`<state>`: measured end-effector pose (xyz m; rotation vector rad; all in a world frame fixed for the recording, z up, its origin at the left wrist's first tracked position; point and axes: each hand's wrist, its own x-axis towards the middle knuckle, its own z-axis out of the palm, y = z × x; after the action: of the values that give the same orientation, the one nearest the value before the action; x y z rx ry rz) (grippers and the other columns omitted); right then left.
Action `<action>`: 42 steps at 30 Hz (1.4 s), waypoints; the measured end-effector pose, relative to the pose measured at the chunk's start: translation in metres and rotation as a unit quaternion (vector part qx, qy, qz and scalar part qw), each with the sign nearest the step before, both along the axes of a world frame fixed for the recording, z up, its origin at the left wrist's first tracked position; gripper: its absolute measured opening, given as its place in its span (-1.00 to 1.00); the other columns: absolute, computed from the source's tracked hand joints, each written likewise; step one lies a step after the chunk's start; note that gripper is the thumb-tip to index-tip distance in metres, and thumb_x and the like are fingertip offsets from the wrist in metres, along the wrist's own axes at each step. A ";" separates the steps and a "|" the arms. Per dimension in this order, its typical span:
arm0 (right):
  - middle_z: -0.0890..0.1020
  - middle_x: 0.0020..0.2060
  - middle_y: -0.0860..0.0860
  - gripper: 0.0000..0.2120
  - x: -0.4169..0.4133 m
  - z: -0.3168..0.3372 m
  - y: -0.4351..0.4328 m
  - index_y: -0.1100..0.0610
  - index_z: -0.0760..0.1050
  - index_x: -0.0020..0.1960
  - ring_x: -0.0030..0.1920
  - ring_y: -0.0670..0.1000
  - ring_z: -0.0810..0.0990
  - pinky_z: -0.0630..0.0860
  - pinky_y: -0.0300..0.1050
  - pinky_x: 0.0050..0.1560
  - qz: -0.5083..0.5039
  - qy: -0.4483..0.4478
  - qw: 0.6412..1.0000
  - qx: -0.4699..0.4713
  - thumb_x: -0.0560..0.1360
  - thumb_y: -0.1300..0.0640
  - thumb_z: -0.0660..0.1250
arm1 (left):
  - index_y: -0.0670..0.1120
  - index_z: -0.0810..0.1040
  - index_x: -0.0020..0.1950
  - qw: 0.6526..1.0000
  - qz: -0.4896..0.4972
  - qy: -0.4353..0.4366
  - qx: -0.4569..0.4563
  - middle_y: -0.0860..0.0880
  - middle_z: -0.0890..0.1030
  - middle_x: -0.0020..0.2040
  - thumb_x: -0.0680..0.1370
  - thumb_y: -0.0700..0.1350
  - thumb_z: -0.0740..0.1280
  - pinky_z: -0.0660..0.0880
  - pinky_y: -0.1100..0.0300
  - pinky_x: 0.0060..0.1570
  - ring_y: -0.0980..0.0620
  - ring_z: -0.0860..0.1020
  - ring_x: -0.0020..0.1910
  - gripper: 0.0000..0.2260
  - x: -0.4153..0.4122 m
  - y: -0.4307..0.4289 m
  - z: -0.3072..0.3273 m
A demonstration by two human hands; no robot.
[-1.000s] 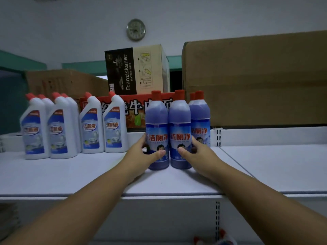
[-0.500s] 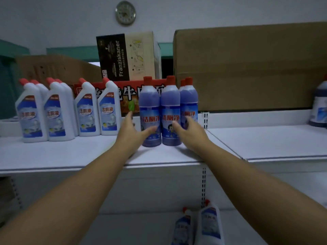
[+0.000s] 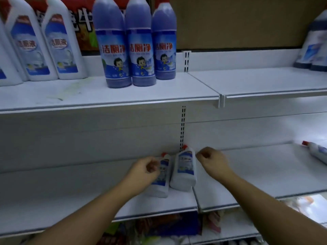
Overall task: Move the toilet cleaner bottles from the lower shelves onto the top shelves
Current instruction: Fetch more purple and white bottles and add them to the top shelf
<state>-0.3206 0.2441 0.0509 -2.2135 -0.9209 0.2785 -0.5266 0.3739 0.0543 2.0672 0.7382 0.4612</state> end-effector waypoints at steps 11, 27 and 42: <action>0.63 -0.12 0.14 -0.51 0.006 -0.105 0.051 0.27 0.52 0.09 -0.19 0.06 0.61 0.58 -0.11 -0.36 -0.092 0.437 0.893 0.051 0.33 -0.03 0.51 | -0.07 0.51 -0.06 0.979 -0.001 0.200 -0.037 -0.10 0.62 -0.04 0.53 -0.11 0.20 0.49 0.14 -0.03 -0.05 0.57 -0.06 -0.89 0.094 0.031 -0.090; 0.68 -0.12 0.25 -0.62 0.069 -0.135 -0.048 0.25 0.43 0.21 -0.18 0.20 0.68 0.66 0.11 -0.24 -0.130 0.650 0.704 0.254 0.45 0.12 0.33 | -0.15 0.48 0.19 0.921 0.076 0.350 -0.153 -0.12 0.60 0.07 0.26 0.01 0.54 0.47 -0.01 0.18 -0.14 0.57 0.04 -0.42 0.203 0.017 -0.097; 0.67 0.03 0.23 -0.35 -0.010 -0.083 -0.090 0.15 0.36 0.27 0.03 0.24 0.66 0.60 0.14 -0.03 0.023 0.545 0.824 0.156 0.26 0.26 0.55 | -0.19 0.55 0.08 0.923 0.055 0.008 -0.382 -0.16 0.70 -0.11 0.10 -0.42 0.55 0.60 -0.01 -0.16 -0.15 0.66 -0.14 -0.42 0.054 -0.028 -0.066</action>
<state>-0.3310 0.1543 -0.0318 -1.3419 -0.3138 1.1685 -0.4725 0.3460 -0.0112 1.3012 0.8743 0.1671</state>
